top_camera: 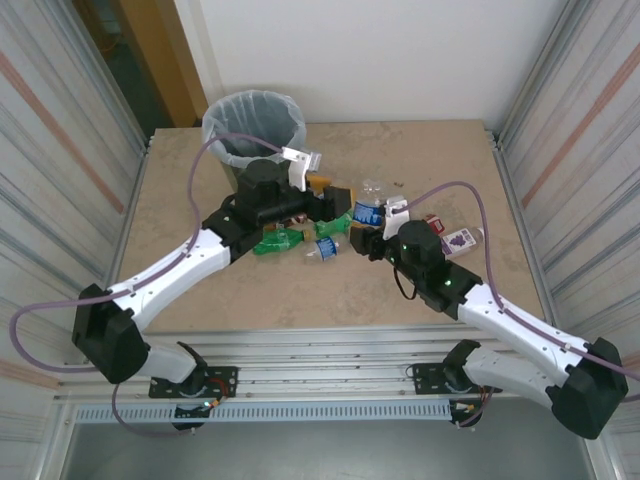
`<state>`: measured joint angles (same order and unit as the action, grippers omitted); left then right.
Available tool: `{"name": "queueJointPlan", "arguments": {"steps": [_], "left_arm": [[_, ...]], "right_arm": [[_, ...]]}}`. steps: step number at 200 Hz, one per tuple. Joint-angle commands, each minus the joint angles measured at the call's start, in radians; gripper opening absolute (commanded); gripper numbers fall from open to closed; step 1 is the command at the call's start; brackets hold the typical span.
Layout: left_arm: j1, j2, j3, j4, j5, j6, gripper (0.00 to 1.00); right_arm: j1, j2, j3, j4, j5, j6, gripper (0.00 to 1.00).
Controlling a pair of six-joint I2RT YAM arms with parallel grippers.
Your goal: Put the plastic bottles in the bin
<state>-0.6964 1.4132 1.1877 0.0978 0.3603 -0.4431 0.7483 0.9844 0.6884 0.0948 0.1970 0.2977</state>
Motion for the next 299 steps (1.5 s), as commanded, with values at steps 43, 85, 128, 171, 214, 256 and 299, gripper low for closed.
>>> {"name": "queueJointPlan", "arguments": {"steps": [43, 85, 128, 171, 214, 256, 299], "left_arm": [[-0.021, 0.066, 0.064, -0.034, 0.118, -0.001, 0.88], [-0.022, 0.075, 0.056, -0.013, 0.132, -0.014, 0.78], [-0.022, 0.076, 0.053, 0.005, 0.144, -0.019, 0.47], [-0.019, 0.051, 0.059, -0.019, 0.099, 0.036, 0.24], [0.023, 0.005, 0.112, -0.108, -0.010, 0.172, 0.19], [0.111, 0.006, 0.197, -0.146, -0.095, 0.290, 0.18], [0.193, 0.043, 0.337, -0.149, -0.184, 0.432, 0.18]], "right_arm": [[0.028, 0.074, 0.084, 0.107, -0.068, -0.057, 0.21], [0.042, 0.092, 0.100, 0.117, -0.097, -0.063, 0.21], [0.055, 0.099, 0.106, 0.106, -0.084, -0.065, 0.24], [0.057, 0.095, 0.112, 0.064, -0.044, -0.054, 0.56], [0.057, 0.038, 0.115, 0.010, -0.006, -0.035, 0.97], [0.058, -0.056, 0.107, -0.045, 0.027, -0.010, 0.98], [0.057, -0.121, 0.105, -0.151, 0.171, 0.039, 0.98]]}}
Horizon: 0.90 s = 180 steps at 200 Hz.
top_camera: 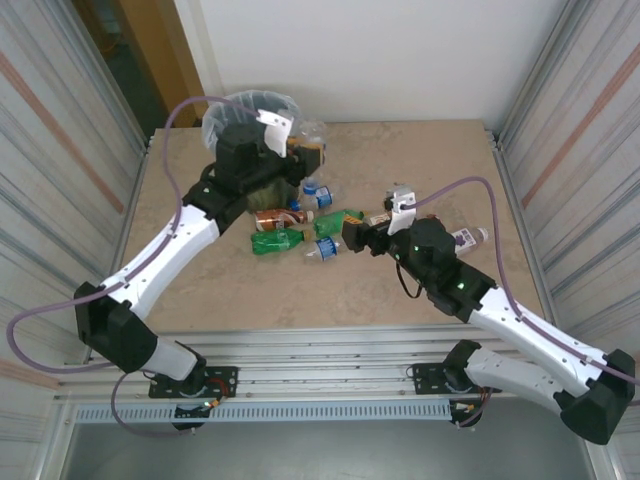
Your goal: Put the plastic bottles in the bin
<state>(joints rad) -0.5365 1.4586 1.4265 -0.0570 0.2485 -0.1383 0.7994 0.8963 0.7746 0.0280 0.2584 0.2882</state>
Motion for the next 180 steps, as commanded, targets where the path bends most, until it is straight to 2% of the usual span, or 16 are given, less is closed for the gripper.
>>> {"name": "queueJointPlan", "arguments": {"steps": [1, 41, 81, 141, 180], "left_arm": [[0.035, 0.000, 0.101, 0.006, -0.074, 0.129, 0.18], [0.118, 0.097, 0.254, -0.002, -0.124, 0.211, 0.18], [0.204, 0.214, 0.368, -0.031, -0.165, 0.204, 0.18], [0.277, 0.369, 0.465, -0.078, -0.198, 0.136, 0.20], [0.311, 0.442, 0.485, -0.087, -0.172, 0.022, 0.23]], "right_arm": [[0.006, -0.034, 0.018, -0.087, 0.112, 0.050, 0.98], [0.006, -0.075, 0.002, -0.146, 0.208, 0.091, 0.98], [0.003, -0.091, 0.010, -0.212, 0.281, 0.125, 0.98], [-0.014, -0.086, 0.027, -0.277, 0.318, 0.176, 0.98], [-0.020, -0.087, 0.027, -0.300, 0.322, 0.200, 0.98]]}}
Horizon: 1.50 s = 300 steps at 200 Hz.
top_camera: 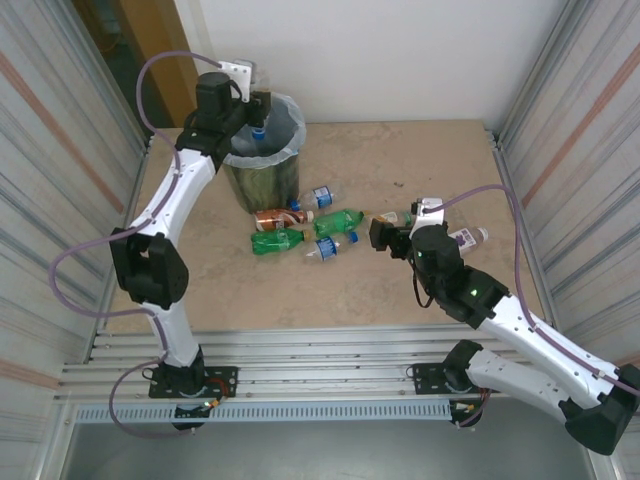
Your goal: Put the plastic bottles in the bin
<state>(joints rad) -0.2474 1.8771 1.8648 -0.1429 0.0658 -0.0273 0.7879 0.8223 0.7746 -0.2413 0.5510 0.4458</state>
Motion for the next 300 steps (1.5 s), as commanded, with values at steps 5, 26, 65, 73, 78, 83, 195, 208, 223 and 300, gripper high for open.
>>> {"name": "queueJointPlan", "arguments": {"steps": [5, 26, 65, 73, 78, 83, 195, 208, 223, 300], "left_arm": [[0.025, 0.031, 0.050, -0.005, 0.015, -0.101, 0.23], [0.027, 0.055, 0.062, -0.024, 0.022, -0.118, 0.28], [0.027, 0.071, 0.063, -0.045, 0.035, -0.143, 0.45], [0.027, 0.072, 0.060, -0.047, 0.037, -0.146, 0.50], [0.026, 0.071, 0.060, -0.048, 0.043, -0.148, 0.54], [0.026, 0.071, 0.060, -0.048, 0.048, -0.148, 0.57], [0.026, 0.024, 0.014, -0.033, 0.089, -0.161, 0.63], [0.026, 0.002, -0.006, -0.021, 0.091, -0.165, 0.64], [0.026, -0.025, -0.026, -0.010, 0.092, -0.166, 0.67], [0.009, -0.239, -0.176, 0.018, 0.081, -0.146, 0.93]], "right_arm": [[-0.008, -0.015, 0.027, -0.034, 0.029, 0.045, 0.98], [-0.011, -0.020, 0.025, -0.042, 0.031, 0.050, 0.98], [-0.021, -0.016, 0.020, -0.055, 0.035, 0.070, 0.98], [-0.025, -0.014, 0.021, -0.059, 0.036, 0.076, 0.98], [-0.026, -0.013, 0.021, -0.063, 0.035, 0.079, 0.98], [-0.029, -0.010, 0.022, -0.065, 0.032, 0.082, 0.98], [-0.091, 0.016, 0.032, -0.128, 0.011, 0.154, 0.98], [-0.114, 0.027, 0.040, -0.160, 0.005, 0.182, 0.98], [-0.141, 0.036, 0.046, -0.190, -0.008, 0.208, 0.98], [-0.382, 0.108, 0.054, -0.354, -0.166, 0.401, 0.98]]}}
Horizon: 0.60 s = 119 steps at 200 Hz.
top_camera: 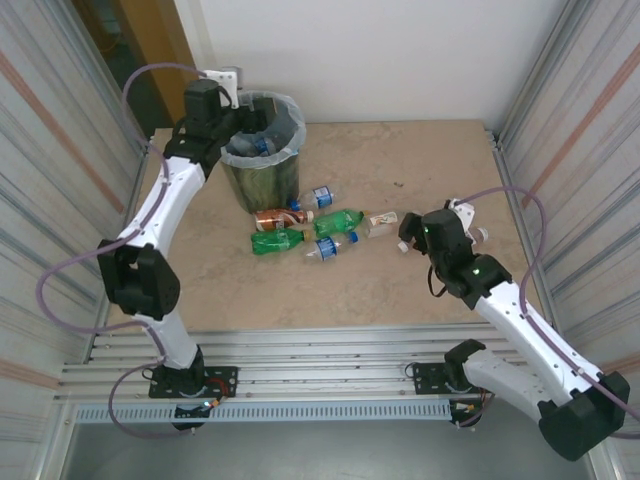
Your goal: Put the plastic bottles in the bin
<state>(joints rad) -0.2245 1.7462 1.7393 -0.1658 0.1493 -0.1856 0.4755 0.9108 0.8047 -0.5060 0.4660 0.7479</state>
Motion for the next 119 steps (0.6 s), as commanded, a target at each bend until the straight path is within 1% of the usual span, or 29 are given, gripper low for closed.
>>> {"name": "queueJointPlan", "arguments": {"steps": [1, 10, 17, 37, 67, 99, 119], "left_arm": [[-0.014, -0.113, -0.053, 0.041, -0.006, 0.014, 0.94], [-0.025, -0.146, -0.083, 0.042, -0.021, 0.024, 0.98], [-0.033, -0.170, -0.107, 0.044, -0.035, 0.032, 0.99], [-0.049, -0.241, -0.185, 0.052, -0.043, 0.032, 0.99], [-0.070, -0.350, -0.322, 0.085, -0.039, 0.001, 0.99], [-0.117, -0.464, -0.473, 0.120, -0.073, -0.023, 0.99], [-0.139, -0.518, -0.542, 0.120, -0.091, -0.045, 0.99]], "right_arm": [[-0.074, 0.021, 0.023, -0.091, -0.084, 0.101, 0.98], [-0.108, 0.030, 0.021, -0.102, -0.114, 0.114, 0.98], [-0.131, 0.036, 0.017, -0.106, -0.140, 0.119, 0.98], [-0.178, 0.050, 0.010, -0.112, -0.184, 0.127, 0.98], [-0.231, 0.065, 0.000, -0.135, -0.188, 0.138, 0.98], [-0.313, 0.073, -0.019, -0.137, -0.224, 0.138, 0.98], [-0.370, 0.130, -0.022, -0.126, -0.252, 0.119, 0.98]]}}
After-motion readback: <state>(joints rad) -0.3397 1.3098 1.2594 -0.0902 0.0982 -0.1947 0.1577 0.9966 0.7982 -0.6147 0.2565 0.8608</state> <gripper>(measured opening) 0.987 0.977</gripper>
